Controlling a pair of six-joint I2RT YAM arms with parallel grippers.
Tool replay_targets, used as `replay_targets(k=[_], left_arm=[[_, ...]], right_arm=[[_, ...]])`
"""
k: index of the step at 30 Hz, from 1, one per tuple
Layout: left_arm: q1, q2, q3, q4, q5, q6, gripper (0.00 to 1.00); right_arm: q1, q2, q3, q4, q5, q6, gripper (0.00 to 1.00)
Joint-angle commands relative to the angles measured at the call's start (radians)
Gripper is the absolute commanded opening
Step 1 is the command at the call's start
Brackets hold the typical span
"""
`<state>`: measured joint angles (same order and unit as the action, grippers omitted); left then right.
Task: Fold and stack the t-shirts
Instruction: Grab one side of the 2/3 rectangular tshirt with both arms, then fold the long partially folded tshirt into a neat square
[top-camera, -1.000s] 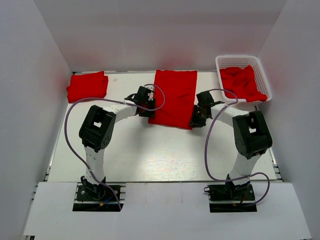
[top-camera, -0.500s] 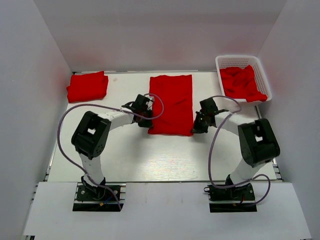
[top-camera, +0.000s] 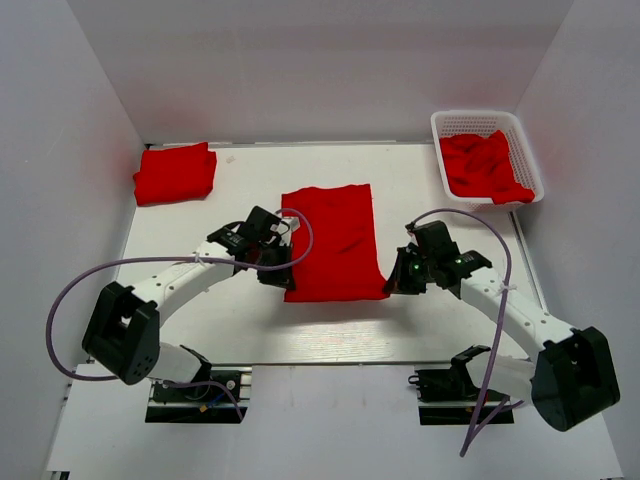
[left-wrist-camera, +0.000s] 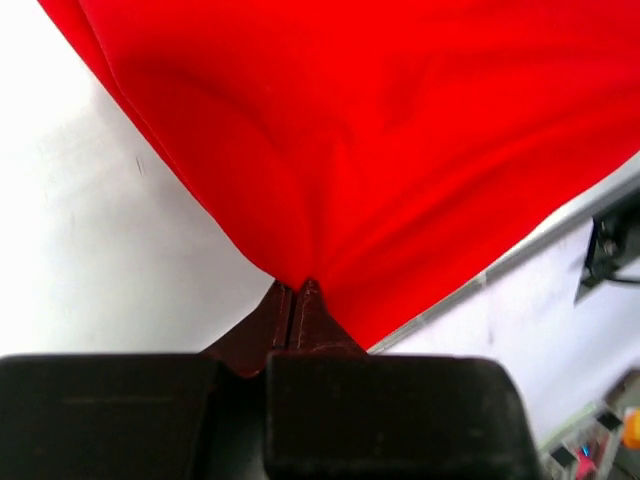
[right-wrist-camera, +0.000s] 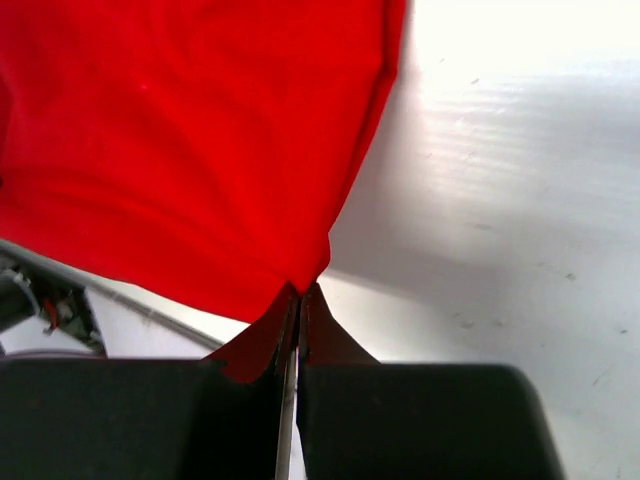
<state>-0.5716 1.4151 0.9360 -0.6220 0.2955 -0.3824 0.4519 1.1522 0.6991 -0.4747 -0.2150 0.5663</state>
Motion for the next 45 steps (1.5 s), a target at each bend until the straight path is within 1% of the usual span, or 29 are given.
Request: replay_targets(k=[1, 5, 6, 7, 9, 13, 17, 19, 20, 22, 25, 32, 38, 45], left_arm=[[-0.001, -0.058, 0.041, -0.123, 0.027, 0.008, 0.04], [-0.001, -0.048, 0.121, -0.151, 0.016, -0.015, 0.04], [-0.001, -0.036, 0.138, -0.180, 0.016, -0.015, 0.00], [0.010, -0.007, 0.168, -0.191, 0.004, -0.024, 0.00], [0.021, 0.019, 0.196, -0.202, -0.007, -0.036, 0.00], [0.030, 0.071, 0.279, -0.223, -0.116, -0.094, 0.00], [0.042, 0.105, 0.348, -0.223, -0.142, -0.163, 0.00], [0.062, 0.116, 0.382, -0.223, -0.173, -0.187, 0.00], [0.079, 0.125, 0.392, -0.223, -0.173, -0.196, 0.00], [0.094, 0.137, 0.411, -0.203, -0.173, -0.205, 0.00], [0.122, 0.182, 0.460, -0.203, -0.173, -0.205, 0.00], [0.180, 0.306, 0.593, -0.193, -0.144, -0.173, 0.00], [0.211, 0.383, 0.702, -0.211, -0.153, -0.154, 0.00], [0.222, 0.404, 0.757, -0.186, -0.153, -0.131, 0.00]], right_arm=[[0.018, -0.045, -0.001, -0.061, -0.027, 0.017, 0.00], [0.021, -0.031, 0.079, -0.090, 0.019, 0.003, 0.00], [0.022, -0.019, 0.130, -0.106, 0.038, 0.000, 0.00], [0.022, -0.008, 0.149, -0.110, 0.043, -0.005, 0.00], [0.016, 0.024, 0.189, -0.102, 0.055, -0.006, 0.00], [0.011, 0.098, 0.275, -0.116, 0.097, -0.016, 0.00], [0.007, 0.187, 0.416, -0.122, 0.115, -0.037, 0.00], [0.007, 0.233, 0.444, -0.113, 0.118, -0.046, 0.00], [0.002, 0.247, 0.489, -0.110, 0.123, -0.052, 0.00], [-0.002, 0.293, 0.516, -0.104, 0.135, -0.055, 0.00], [-0.012, 0.346, 0.592, -0.079, 0.134, -0.072, 0.00], [-0.042, 0.465, 0.724, -0.081, 0.135, -0.088, 0.00], [-0.064, 0.553, 0.792, -0.079, 0.126, -0.098, 0.00], [-0.088, 0.601, 0.836, -0.067, 0.121, -0.114, 0.00]])
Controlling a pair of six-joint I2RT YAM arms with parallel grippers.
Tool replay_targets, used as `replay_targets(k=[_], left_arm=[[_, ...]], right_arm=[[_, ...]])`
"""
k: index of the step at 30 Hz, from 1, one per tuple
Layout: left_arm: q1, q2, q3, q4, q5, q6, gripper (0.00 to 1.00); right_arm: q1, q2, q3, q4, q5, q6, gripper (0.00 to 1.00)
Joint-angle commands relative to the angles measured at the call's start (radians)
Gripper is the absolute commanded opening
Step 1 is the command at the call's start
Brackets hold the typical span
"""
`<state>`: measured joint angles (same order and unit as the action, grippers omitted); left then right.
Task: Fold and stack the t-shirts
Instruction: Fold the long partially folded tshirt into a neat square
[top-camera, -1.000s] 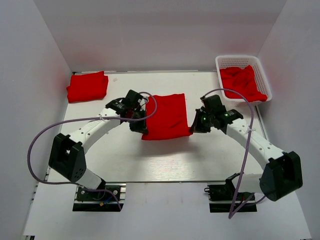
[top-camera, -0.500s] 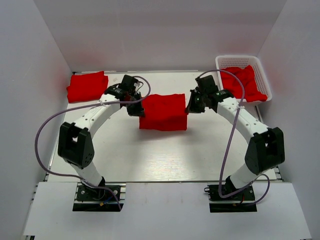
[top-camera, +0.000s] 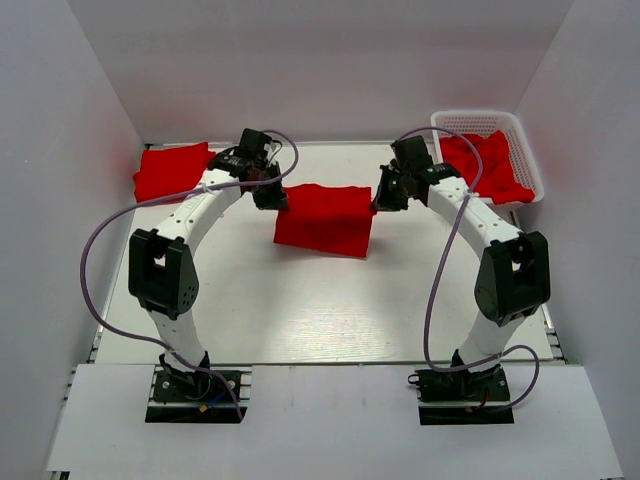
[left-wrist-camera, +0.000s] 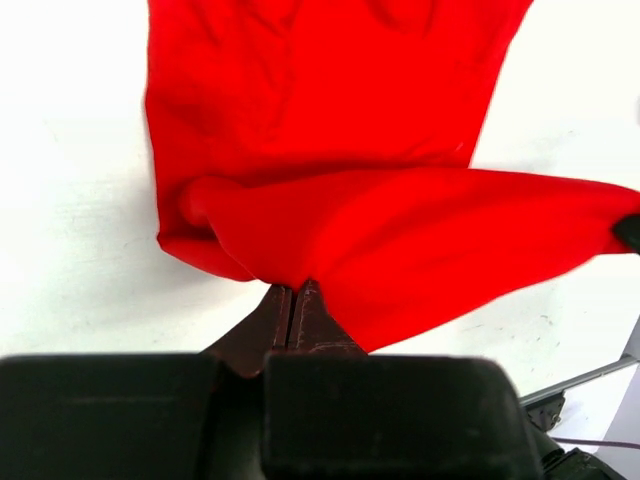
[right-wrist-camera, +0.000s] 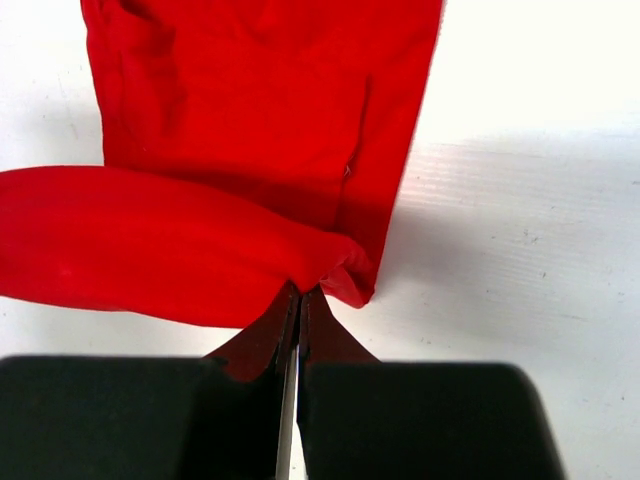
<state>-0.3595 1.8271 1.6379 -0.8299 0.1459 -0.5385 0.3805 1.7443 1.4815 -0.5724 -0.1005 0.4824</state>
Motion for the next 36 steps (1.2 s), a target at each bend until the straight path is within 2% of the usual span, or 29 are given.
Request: replay_targets(k=[1, 10, 18, 27, 36], left_arm=[[0.019, 0.007, 0.077, 0.021, -0.003, 0.034, 0.00], [0.028, 0.118, 0.178, 0.009, -0.012, 0.066, 0.00], [0.048, 0.231, 0.290, 0.018, -0.012, 0.106, 0.00], [0.057, 0.322, 0.333, 0.109, 0.040, 0.158, 0.00], [0.067, 0.385, 0.343, 0.172, 0.072, 0.169, 0.00]], right_arm=[[-0.020, 0.011, 0.062, 0.034, 0.005, -0.033, 0.00], [-0.040, 0.061, 0.125, 0.043, -0.018, -0.033, 0.00], [-0.057, 0.168, 0.201, 0.040, -0.056, -0.033, 0.00], [-0.069, 0.300, 0.338, 0.046, -0.076, -0.050, 0.00], [-0.081, 0.348, 0.338, 0.078, -0.073, -0.024, 0.00]])
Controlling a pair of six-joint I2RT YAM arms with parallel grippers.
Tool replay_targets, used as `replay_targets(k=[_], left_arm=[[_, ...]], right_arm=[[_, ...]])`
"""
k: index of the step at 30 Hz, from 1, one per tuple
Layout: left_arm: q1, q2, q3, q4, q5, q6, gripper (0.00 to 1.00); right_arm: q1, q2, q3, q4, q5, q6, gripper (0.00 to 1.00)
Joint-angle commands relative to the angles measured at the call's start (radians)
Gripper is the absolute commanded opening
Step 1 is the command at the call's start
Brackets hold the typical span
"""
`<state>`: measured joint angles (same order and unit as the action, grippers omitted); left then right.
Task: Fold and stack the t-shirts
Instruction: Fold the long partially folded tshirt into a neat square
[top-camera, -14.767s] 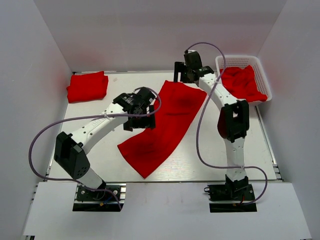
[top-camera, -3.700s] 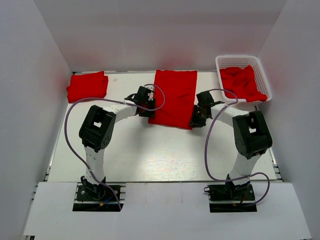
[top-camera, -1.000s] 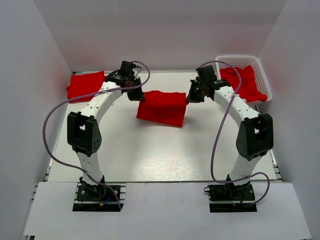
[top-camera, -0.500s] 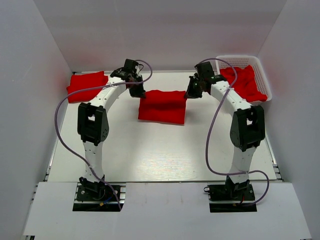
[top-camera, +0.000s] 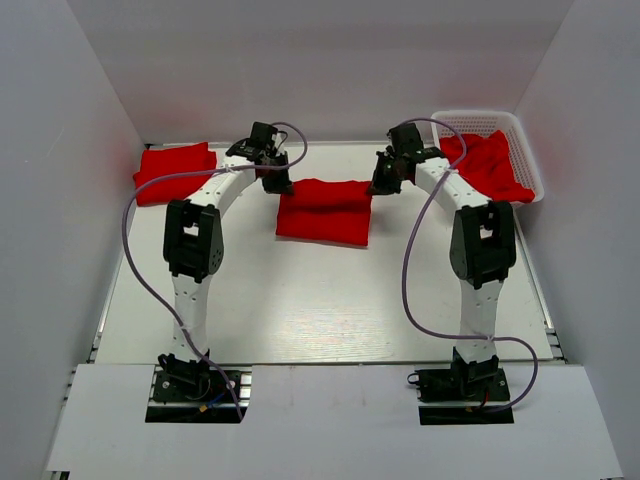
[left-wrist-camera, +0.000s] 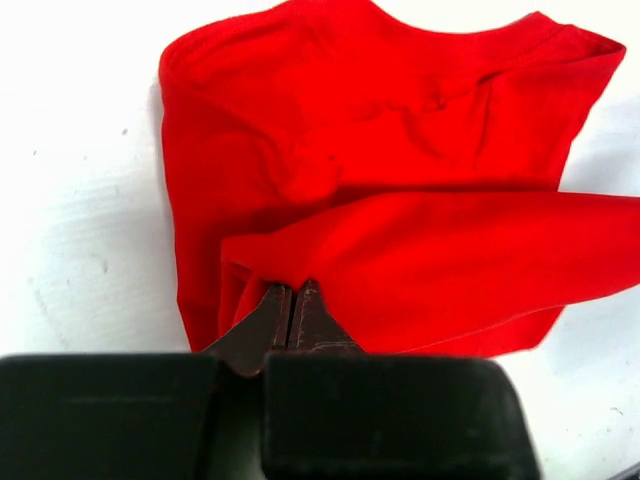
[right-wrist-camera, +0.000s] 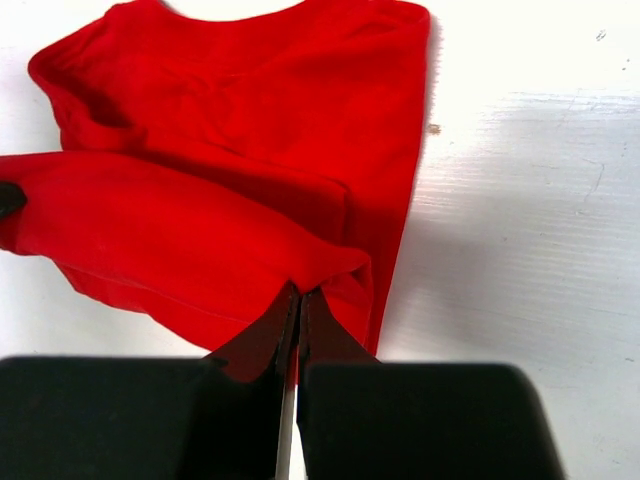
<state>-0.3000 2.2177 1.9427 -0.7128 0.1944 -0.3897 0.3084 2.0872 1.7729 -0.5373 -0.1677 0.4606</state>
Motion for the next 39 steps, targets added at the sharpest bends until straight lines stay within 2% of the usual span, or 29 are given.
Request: replay_targets(k=[1, 6, 7, 10, 13, 14, 15, 16, 21, 26, 33, 35, 39], left_arm=[[0.007, -0.006, 0.038, 0.068, 0.023, 0.031, 0.00], [0.007, 0.003, 0.038, 0.090, 0.023, 0.031, 0.00], [0.007, 0.003, 0.038, 0.090, 0.023, 0.031, 0.02], [0.007, 0.013, 0.038, 0.090, 0.013, 0.031, 0.20], [0.007, 0.013, 0.062, 0.090, -0.006, 0.031, 0.51], [0.007, 0.013, 0.071, 0.090, -0.019, 0.022, 0.72], [0.007, 0.013, 0.081, 0.072, -0.032, 0.011, 0.85], [0.007, 0.013, 0.099, 0.059, -0.059, 0.011, 1.00], [0.016, -0.053, 0.073, 0.013, -0.122, 0.002, 1.00], [0.025, -0.156, -0.016, 0.024, -0.122, 0.014, 1.00], [0.004, -0.357, -0.296, 0.136, -0.027, 0.034, 1.00], [0.004, -0.415, -0.388, 0.183, 0.049, 0.034, 1.00], [-0.005, -0.467, -0.487, 0.272, 0.099, 0.034, 1.00]], right_arm=[[-0.011, 0.011, 0.048, 0.045, -0.006, 0.001, 0.00], [-0.017, 0.036, 0.060, 0.069, -0.010, 0.010, 0.00], [-0.018, 0.037, 0.062, 0.074, -0.012, 0.012, 0.00], [-0.023, 0.062, 0.082, 0.079, -0.019, 0.010, 0.00], [-0.022, 0.086, 0.109, 0.088, -0.041, 0.016, 0.30], [-0.025, 0.094, 0.128, 0.088, -0.061, 0.012, 0.65], [-0.023, 0.109, 0.140, 0.092, -0.075, 0.013, 0.90], [-0.025, 0.111, 0.157, 0.094, -0.084, 0.004, 0.90], [-0.023, 0.065, 0.180, 0.088, -0.095, -0.014, 0.90], [-0.012, -0.050, 0.074, 0.073, -0.096, -0.086, 0.90], [0.056, -0.194, -0.169, 0.069, -0.116, -0.195, 0.90], [0.081, -0.205, -0.208, 0.066, -0.116, -0.204, 0.90], [0.124, -0.155, -0.207, 0.105, -0.136, -0.182, 0.90]])
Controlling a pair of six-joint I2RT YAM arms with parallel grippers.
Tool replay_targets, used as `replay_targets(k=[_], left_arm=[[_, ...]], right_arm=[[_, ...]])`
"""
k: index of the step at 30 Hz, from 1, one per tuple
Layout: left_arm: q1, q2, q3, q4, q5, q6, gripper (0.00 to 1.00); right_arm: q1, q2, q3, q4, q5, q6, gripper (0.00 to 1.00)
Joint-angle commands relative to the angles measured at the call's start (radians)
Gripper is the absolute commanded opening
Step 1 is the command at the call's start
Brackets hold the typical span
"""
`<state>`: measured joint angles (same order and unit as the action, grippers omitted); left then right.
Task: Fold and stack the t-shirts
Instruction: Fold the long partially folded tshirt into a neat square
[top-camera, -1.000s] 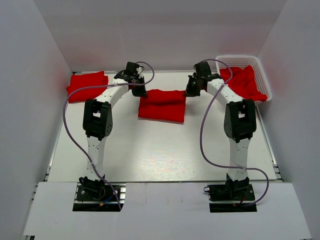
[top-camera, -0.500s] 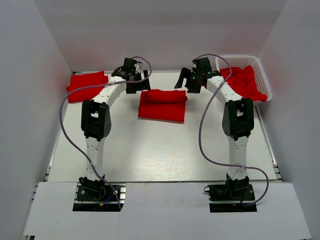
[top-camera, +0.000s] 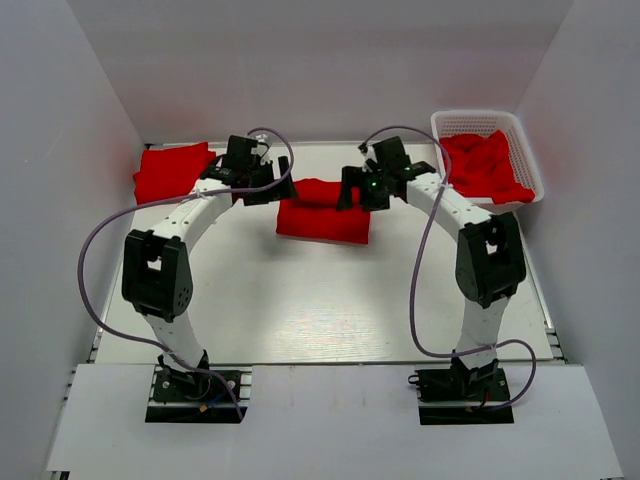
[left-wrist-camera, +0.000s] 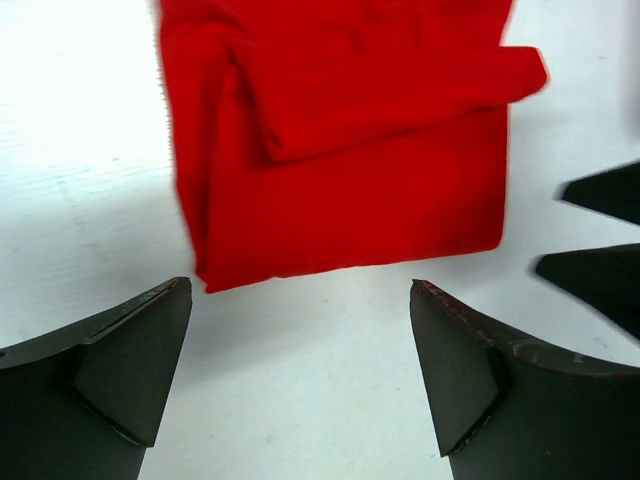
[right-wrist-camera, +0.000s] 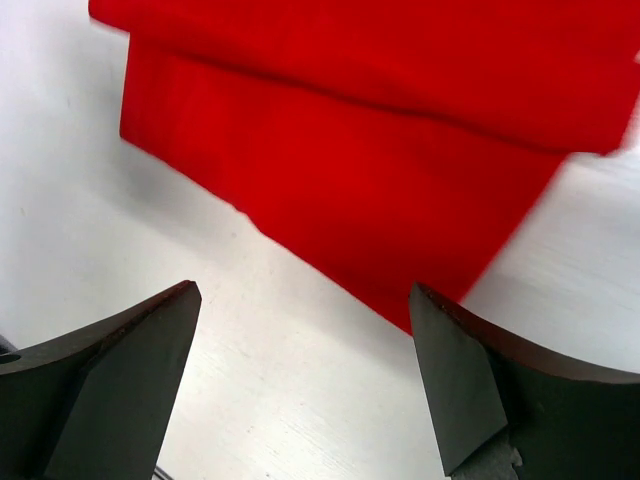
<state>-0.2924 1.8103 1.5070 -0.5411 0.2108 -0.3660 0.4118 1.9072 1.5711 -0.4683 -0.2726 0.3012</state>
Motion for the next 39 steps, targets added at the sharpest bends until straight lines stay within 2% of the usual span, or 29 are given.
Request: replay_targets(k=[1, 5, 10, 18, 26, 31, 35, 38, 39], left_arm=[[-0.013, -0.060, -0.079, 0.110, 0.082, 0.010, 1.00], [-0.013, -0.098, -0.145, 0.167, 0.118, 0.022, 1.00], [-0.013, -0.098, -0.166, 0.156, 0.108, 0.032, 1.00], [-0.013, -0.108, -0.229, 0.136, 0.108, 0.042, 1.00], [-0.013, -0.108, -0.238, 0.136, 0.108, 0.052, 1.00], [-0.004, -0.108, -0.238, 0.127, 0.090, 0.052, 1.00], [-0.004, -0.097, -0.218, 0.109, 0.081, 0.052, 1.00], [0.006, -0.077, -0.183, 0.086, 0.069, 0.052, 1.00], [0.006, -0.063, -0.163, 0.086, 0.046, 0.052, 1.00]], right_arm=[[0.036, 0.036, 0.010, 0.043, -0.037, -0.020, 0.90], [0.059, 0.140, 0.076, 0.072, -0.031, -0.008, 0.90], [0.076, 0.236, 0.164, 0.112, -0.027, 0.007, 0.90], [0.078, 0.309, 0.217, 0.203, -0.002, 0.009, 0.90], [0.078, 0.466, 0.395, 0.252, 0.047, -0.007, 0.90], [0.081, 0.588, 0.618, 0.356, 0.047, -0.022, 0.90], [0.084, 0.531, 0.610, 0.401, 0.010, -0.059, 0.90], [0.084, 0.474, 0.511, 0.405, 0.015, -0.101, 0.90], [0.085, 0.410, 0.489, 0.402, 0.018, -0.109, 0.90]])
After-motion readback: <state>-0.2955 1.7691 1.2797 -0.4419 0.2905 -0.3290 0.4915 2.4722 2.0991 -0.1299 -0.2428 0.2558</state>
